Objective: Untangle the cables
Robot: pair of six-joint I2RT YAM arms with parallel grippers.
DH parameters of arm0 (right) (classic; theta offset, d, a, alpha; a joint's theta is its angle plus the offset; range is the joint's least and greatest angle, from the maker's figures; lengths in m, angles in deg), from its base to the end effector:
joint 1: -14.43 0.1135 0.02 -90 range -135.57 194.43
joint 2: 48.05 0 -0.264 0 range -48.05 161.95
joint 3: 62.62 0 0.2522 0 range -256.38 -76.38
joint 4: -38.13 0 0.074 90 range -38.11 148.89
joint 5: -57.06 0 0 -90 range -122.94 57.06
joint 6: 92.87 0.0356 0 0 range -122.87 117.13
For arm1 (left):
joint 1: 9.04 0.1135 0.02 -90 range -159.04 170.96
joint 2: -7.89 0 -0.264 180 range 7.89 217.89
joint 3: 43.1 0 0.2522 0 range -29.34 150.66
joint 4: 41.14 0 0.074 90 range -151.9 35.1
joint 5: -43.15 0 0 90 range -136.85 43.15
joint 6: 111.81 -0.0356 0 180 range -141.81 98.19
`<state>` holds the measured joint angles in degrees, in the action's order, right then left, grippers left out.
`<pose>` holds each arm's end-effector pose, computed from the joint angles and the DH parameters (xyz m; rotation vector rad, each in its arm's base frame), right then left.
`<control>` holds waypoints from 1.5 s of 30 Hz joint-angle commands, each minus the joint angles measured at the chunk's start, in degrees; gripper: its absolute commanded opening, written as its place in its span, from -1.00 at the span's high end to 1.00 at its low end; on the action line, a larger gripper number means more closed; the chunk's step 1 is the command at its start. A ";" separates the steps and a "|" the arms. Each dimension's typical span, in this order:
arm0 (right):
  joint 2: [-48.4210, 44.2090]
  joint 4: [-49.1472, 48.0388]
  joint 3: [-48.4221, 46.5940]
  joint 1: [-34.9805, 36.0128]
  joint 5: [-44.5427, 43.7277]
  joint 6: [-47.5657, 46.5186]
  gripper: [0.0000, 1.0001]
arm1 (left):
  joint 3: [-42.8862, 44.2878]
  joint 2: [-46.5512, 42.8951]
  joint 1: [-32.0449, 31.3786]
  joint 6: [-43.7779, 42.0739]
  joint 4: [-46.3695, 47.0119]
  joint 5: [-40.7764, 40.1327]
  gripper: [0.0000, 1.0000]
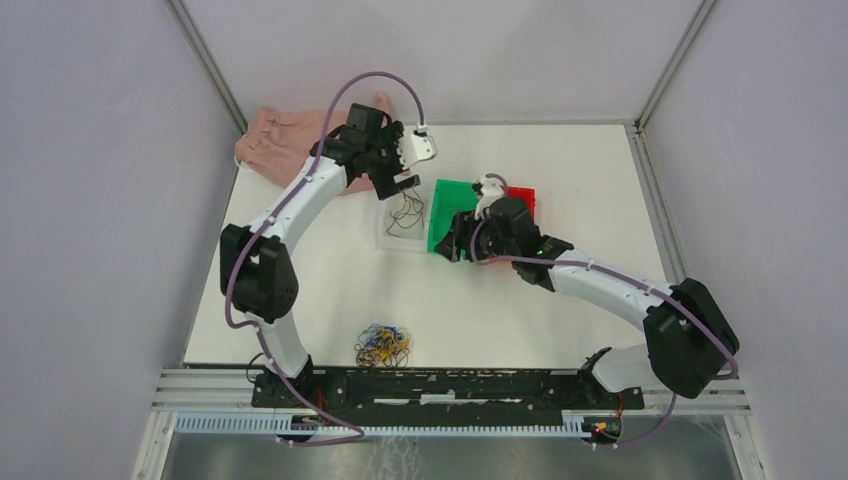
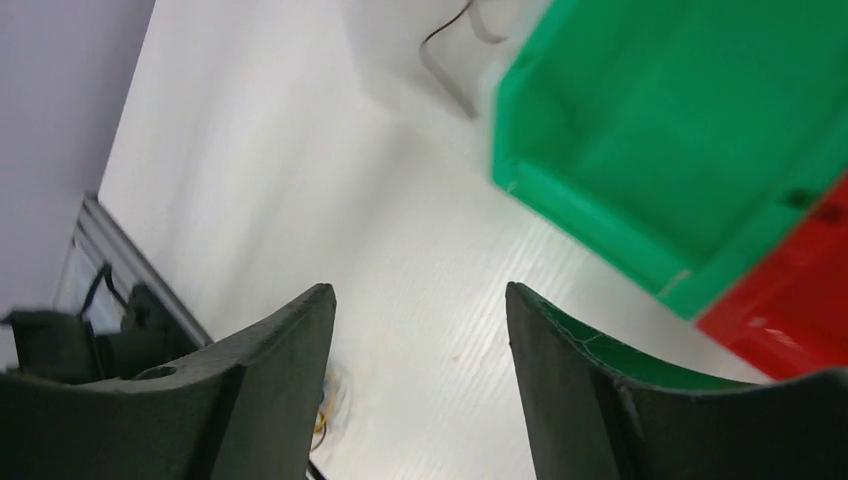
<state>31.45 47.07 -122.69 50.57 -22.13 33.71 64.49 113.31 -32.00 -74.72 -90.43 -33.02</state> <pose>0.2429 0.1856 0.2374 -0.1158 2.2017 0.9461 0.3798 -0.1701 0.2980 1.5396 1.7923 -0.0370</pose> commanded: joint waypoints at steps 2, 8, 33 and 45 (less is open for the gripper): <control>-1.38 3.27 -3.99 13.17 -1.29 -12.49 -0.48 | 4.43 -5.94 2.30 6.14 -9.82 5.33 -0.99; 4.24 6.26 -8.76 26.86 -1.88 -21.62 -0.61 | 4.45 -12.46 5.61 18.06 -9.81 10.43 -0.99; 13.83 13.15 -12.74 27.24 -19.03 -23.77 -0.31 | -4.47 -25.17 7.57 22.90 -6.31 12.68 -0.99; 6.49 12.26 -10.68 14.36 0.06 -18.59 -0.08 | -8.86 -28.32 7.58 18.01 -10.76 17.69 -0.96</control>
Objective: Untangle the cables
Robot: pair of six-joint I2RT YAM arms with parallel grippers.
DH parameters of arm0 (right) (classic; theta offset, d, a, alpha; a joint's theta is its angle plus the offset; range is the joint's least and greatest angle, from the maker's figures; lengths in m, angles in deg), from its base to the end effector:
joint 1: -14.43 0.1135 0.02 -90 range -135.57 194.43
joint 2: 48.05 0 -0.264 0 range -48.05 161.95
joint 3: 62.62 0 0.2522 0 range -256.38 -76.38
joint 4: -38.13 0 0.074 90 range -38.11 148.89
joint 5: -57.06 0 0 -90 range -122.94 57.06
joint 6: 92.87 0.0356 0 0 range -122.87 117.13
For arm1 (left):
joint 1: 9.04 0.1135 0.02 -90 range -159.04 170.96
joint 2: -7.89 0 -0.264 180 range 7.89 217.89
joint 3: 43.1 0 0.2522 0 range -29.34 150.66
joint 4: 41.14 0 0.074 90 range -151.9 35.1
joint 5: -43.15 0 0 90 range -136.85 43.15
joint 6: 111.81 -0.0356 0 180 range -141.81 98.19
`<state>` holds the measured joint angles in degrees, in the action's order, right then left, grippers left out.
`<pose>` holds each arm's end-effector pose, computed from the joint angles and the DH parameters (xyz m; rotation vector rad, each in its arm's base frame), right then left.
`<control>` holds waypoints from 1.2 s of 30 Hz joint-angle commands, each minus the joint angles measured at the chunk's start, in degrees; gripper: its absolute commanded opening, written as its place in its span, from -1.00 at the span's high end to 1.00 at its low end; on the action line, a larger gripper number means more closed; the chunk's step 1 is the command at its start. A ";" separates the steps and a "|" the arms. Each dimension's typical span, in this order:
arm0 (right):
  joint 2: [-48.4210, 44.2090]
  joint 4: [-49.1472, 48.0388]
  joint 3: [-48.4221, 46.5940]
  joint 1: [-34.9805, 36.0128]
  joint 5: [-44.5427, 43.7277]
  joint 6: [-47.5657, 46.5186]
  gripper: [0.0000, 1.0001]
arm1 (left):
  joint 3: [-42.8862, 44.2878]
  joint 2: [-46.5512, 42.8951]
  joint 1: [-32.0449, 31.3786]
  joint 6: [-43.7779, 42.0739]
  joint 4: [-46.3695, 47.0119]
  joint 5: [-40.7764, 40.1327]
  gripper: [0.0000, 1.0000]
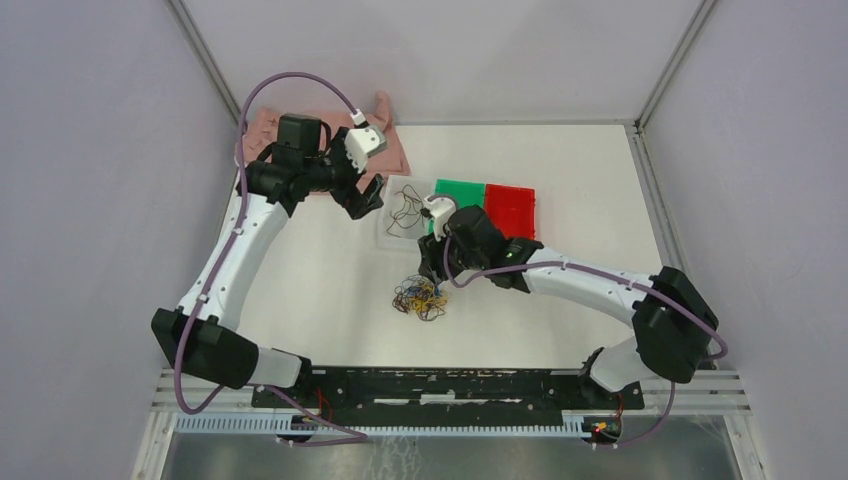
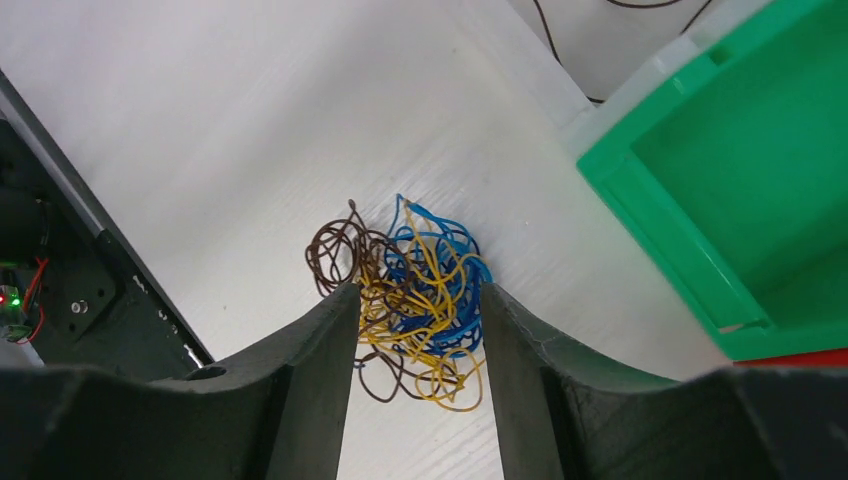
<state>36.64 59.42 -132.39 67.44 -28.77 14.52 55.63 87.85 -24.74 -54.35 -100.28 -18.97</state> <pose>0.1951 0.2632 0.2467 -0.7464 2.1842 0.7434 0.2777 -0.0953 0.3863 1.1259 1.8987 -0.3900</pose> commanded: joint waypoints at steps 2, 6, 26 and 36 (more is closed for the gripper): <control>3.39 0.76 -1.48 -3.19 8.16 -0.63 -0.05 | 0.02 -2.97 0.38 -2.80 -1.60 4.35 -0.93; 7.50 1.25 -2.97 -4.44 9.48 -1.38 -0.02 | -0.11 -3.06 0.33 -3.21 -2.42 5.65 -0.87; 3.56 -3.33 -5.36 -4.46 18.35 3.61 0.90 | -1.60 -5.18 0.24 -8.75 -11.34 12.60 -0.76; -1.14 -12.44 -3.32 -4.50 24.42 11.14 0.92 | -17.36 -13.33 -2.86 -16.34 -7.58 17.03 -0.62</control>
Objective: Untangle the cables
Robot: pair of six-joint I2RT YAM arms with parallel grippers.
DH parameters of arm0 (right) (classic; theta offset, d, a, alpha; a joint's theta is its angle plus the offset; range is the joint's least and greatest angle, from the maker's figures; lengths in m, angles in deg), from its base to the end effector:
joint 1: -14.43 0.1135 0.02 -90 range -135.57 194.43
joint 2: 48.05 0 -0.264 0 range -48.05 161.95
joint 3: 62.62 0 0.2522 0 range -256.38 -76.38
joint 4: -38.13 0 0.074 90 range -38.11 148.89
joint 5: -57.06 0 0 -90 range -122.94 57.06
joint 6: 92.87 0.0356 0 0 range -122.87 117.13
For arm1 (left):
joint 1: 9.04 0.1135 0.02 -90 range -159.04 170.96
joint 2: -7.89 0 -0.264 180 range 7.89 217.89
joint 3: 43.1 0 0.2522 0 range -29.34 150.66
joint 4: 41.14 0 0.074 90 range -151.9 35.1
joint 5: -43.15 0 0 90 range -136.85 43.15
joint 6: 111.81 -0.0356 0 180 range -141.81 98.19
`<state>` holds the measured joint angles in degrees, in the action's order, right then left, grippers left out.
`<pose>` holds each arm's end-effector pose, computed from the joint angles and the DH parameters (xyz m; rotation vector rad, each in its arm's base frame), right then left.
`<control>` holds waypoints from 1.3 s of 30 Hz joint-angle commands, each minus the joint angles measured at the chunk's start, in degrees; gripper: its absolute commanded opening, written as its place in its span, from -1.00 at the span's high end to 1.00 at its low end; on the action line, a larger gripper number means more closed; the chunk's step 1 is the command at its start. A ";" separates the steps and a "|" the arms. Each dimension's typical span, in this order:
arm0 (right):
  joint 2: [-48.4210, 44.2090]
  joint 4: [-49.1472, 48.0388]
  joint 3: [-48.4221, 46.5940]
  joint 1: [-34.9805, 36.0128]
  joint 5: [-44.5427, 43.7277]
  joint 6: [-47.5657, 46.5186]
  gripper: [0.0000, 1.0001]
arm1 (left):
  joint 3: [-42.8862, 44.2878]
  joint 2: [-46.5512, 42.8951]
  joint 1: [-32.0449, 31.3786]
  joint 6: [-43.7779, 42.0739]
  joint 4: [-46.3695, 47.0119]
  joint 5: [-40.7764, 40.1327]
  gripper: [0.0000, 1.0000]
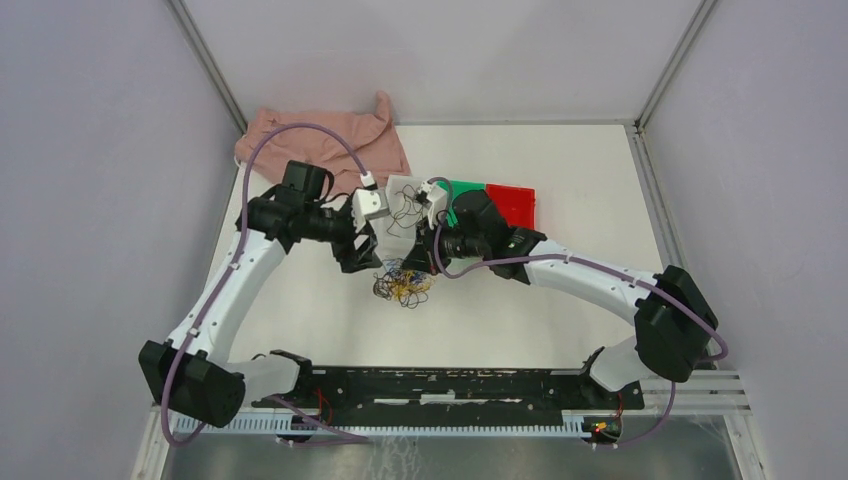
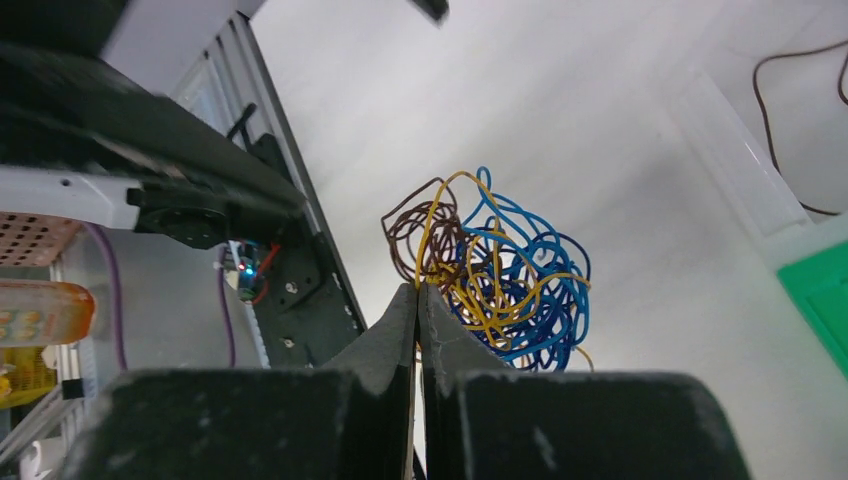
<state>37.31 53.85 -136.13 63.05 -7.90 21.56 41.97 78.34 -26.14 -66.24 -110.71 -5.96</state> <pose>0.2132 0.2648 0.2757 -0.7574 2.1085 1.1970 0.2165 -0.0910 0.3433 1.4161 1.8469 -0.6648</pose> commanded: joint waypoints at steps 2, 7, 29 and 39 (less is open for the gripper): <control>-2.03 -7.82 0.29 -0.13 4.05 4.90 0.92 | -6.05 -5.40 -2.92 -3.82 5.30 4.17 -0.59; -2.22 -9.56 -0.18 -0.11 5.56 6.25 0.92 | -10.45 -8.11 -7.67 -5.13 9.39 0.99 -0.41; -1.79 -23.27 3.07 -0.11 13.55 16.88 0.20 | -18.71 -19.25 -9.97 -4.89 27.74 -5.13 0.94; -1.59 -41.04 7.13 -0.17 14.26 28.97 -0.21 | -15.62 -19.13 -9.94 13.90 33.29 -3.84 0.94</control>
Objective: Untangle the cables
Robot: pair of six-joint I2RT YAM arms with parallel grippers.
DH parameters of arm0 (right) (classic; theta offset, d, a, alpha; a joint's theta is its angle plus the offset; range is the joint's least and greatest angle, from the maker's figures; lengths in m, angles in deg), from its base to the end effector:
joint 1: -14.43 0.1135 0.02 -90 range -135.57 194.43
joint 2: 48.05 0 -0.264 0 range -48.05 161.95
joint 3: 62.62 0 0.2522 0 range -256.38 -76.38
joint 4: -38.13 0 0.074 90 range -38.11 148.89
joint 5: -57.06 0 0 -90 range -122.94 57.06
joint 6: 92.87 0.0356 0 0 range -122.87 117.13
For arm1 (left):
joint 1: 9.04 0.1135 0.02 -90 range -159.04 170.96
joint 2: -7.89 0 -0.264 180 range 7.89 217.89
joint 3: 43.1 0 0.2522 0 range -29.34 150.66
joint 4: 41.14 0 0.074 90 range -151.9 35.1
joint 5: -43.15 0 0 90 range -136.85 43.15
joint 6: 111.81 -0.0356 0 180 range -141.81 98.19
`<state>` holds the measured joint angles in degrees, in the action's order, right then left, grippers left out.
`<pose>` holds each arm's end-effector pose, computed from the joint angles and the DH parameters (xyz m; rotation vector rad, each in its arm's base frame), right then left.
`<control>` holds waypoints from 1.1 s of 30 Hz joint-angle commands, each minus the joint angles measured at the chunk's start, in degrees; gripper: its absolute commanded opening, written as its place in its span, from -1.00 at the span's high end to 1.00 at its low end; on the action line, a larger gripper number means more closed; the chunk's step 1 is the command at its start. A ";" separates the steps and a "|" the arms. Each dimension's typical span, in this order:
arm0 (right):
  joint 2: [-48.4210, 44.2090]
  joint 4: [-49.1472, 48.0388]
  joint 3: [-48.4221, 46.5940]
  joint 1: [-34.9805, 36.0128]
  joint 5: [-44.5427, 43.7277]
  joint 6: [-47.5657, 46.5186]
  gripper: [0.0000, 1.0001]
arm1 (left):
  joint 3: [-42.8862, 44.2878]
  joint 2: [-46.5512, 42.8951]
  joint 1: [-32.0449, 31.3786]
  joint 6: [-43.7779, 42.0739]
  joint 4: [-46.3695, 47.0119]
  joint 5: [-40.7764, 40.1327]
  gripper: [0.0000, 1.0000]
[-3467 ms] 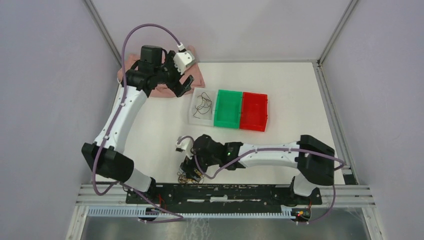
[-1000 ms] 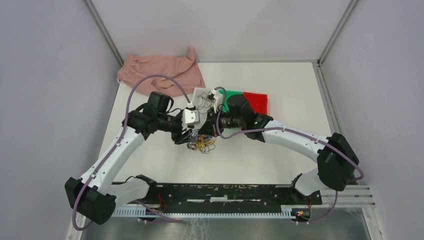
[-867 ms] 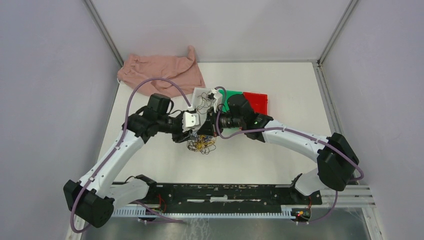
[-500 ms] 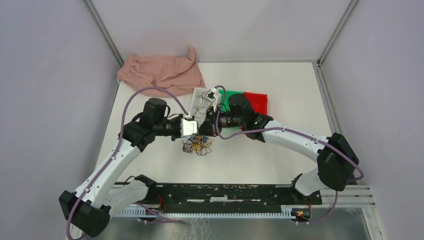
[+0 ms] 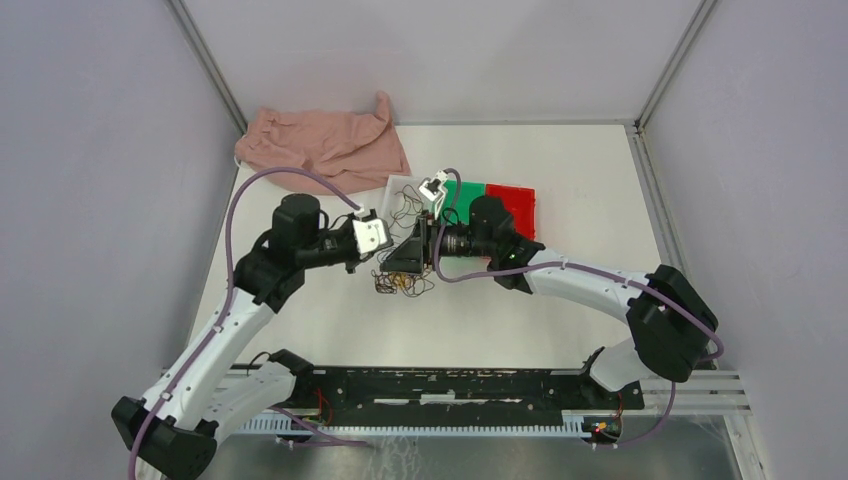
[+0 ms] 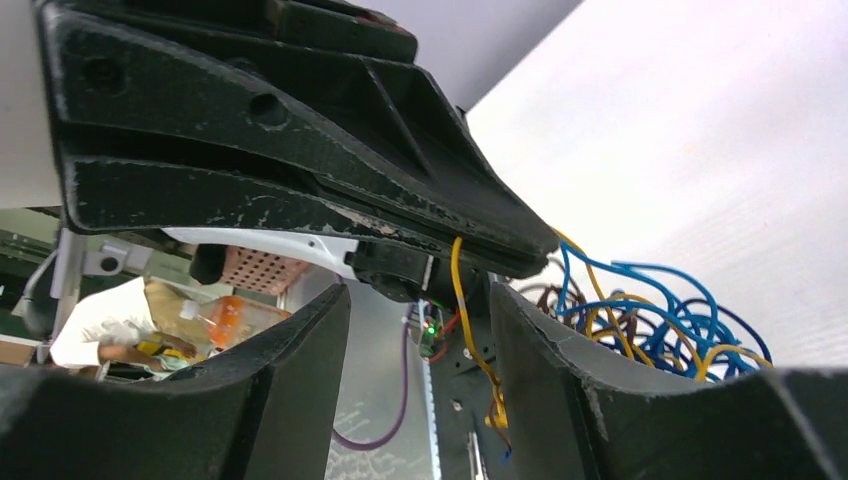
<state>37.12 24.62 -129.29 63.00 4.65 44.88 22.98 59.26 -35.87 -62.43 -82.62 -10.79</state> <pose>0.2079 0.2684 0.2876 -0.6064 1.8962 1.7291 0.1609 -0.1049 0.3375 1.3975 1.3948 -0.4825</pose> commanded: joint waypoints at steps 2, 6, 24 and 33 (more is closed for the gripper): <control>-1.49 -14.22 0.57 -0.07 1.37 7.26 -0.17 | 4.11 0.36 -0.28 12.79 5.69 1.12 0.94; -1.23 -17.15 1.47 -0.06 1.71 9.45 -0.10 | 4.94 0.46 -0.21 17.12 8.69 0.34 0.94; 3.39 -9.02 7.48 -0.01 -3.20 1.53 -0.03 | 16.90 4.63 -0.25 31.38 14.92 -0.30 0.94; 5.88 -4.93 10.05 0.03 -7.69 -2.42 -0.01 | 24.52 6.42 -0.31 31.93 15.32 -0.62 0.94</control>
<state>41.49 18.57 -120.30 63.00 -0.73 45.25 42.39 65.55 -35.91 -33.47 -71.87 -10.84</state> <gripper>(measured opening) 0.511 0.048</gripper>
